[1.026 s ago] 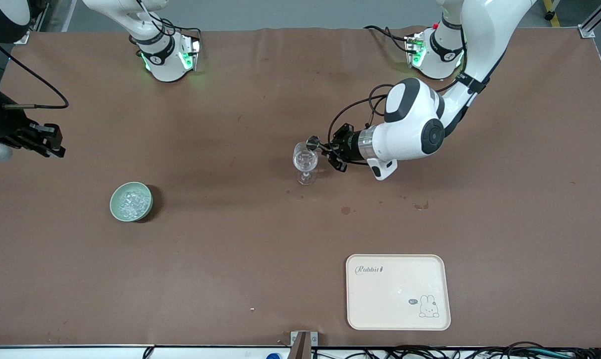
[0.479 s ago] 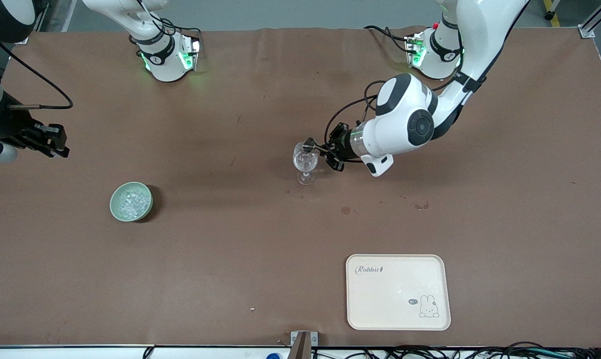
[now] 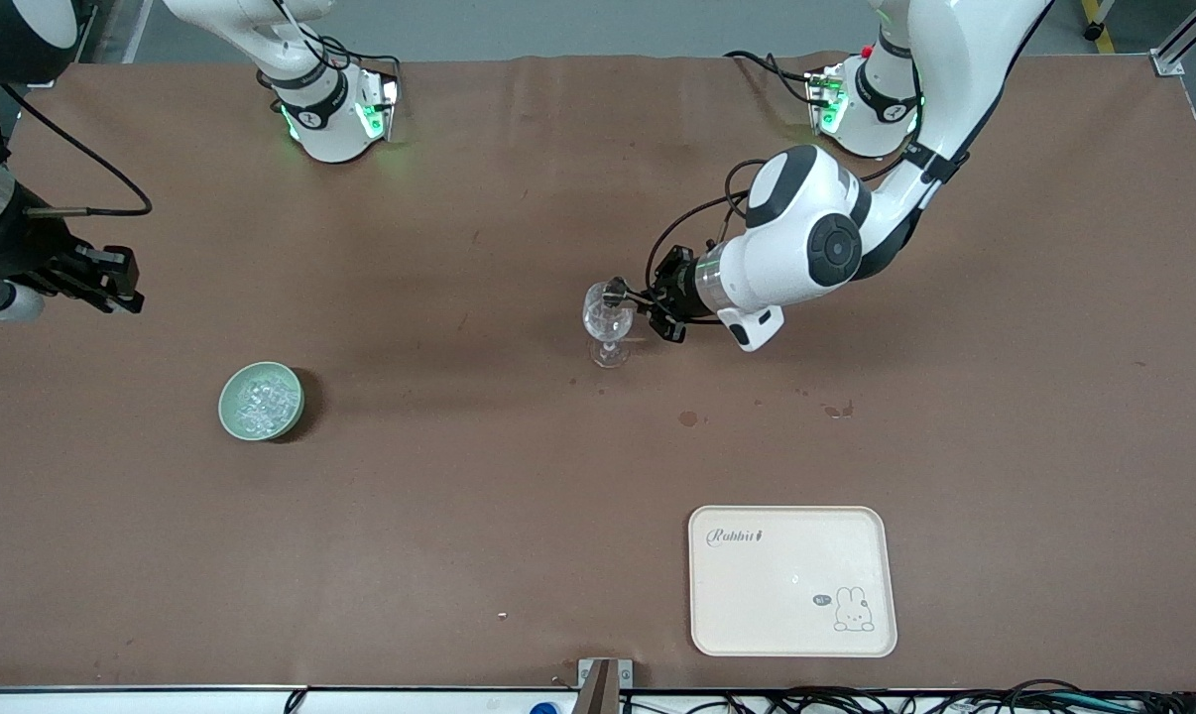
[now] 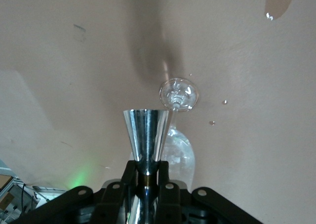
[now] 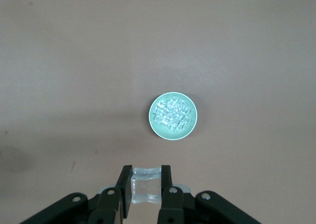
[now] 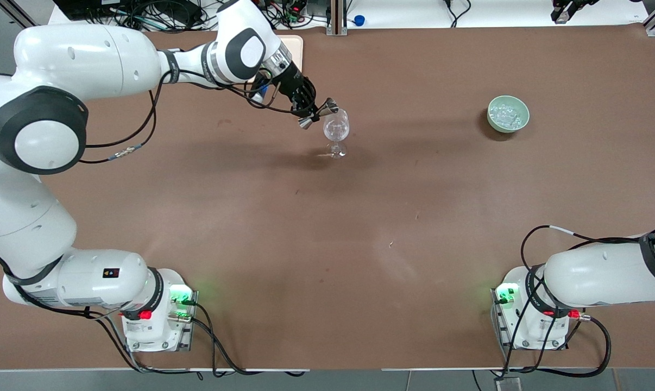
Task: Pour wine and add ice with both arms
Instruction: 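Tilt the jigger over the glass rim with the left gripper to pour, then move the jigger toward the tray while the right gripper carries ice over the glass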
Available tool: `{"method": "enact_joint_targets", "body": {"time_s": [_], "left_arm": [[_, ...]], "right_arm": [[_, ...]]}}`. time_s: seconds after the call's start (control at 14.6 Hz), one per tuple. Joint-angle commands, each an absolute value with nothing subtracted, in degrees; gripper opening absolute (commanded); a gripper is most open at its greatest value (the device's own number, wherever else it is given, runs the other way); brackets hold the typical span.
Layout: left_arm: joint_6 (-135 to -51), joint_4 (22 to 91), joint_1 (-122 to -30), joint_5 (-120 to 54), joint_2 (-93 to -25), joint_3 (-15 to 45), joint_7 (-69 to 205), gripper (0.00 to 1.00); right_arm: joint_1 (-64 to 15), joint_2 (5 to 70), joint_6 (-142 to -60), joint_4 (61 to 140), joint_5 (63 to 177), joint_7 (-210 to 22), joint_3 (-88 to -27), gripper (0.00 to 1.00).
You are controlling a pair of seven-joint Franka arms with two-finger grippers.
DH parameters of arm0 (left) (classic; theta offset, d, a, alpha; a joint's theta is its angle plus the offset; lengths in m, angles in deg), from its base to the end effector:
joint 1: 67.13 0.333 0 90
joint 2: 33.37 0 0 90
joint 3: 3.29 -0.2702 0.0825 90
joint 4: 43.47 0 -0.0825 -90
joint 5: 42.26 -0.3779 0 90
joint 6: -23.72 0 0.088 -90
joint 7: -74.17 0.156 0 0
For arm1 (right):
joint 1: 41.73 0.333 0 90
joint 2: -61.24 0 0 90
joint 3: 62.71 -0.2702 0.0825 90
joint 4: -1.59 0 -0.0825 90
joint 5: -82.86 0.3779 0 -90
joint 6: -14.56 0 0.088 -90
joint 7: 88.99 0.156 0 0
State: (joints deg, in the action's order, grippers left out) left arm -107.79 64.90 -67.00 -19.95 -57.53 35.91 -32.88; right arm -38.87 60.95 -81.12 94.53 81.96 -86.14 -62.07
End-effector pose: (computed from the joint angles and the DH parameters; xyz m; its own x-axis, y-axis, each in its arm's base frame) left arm 0.4710 -0.4022 0.2588 0.0148 0.8681 -0.4962 0.9738 -0.1252 -0.1900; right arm 0.5601 0.0194 0.5118 0.9990 -0.0095 0.0435 -0.0101 -0.9999 0.0136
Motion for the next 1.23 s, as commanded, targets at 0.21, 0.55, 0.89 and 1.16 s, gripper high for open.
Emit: {"method": "enact_joint_targets", "body": {"time_s": [0.21,0.55,0.89,1.16], "left_arm": [[-98.90,58.67,-63.53,-10.83,-59.47,36.17,-24.64,0.00],[-91.61,56.29,-54.32,0.27,-61.14,36.17,-11.37,0.00],[-84.83,51.29,-45.35,0.72,-65.88,36.17,1.90,0.00],[-83.68,44.62,-41.91,0.63,-72.82,36.08,8.33,0.00]], "right_arm": [[-33.39,61.42,-82.73,95.37,83.04,-81.54,-61.74,0.07],[-24.25,60.10,-85.19,95.28,83.04,-71.07,-61.74,0.04],[-14.15,55.89,-90.19,94.93,83.30,-59.39,-61.74,0.03],[-4.83,46.95,-92.14,89.24,83.13,-48.76,-61.74,0.04]]}}
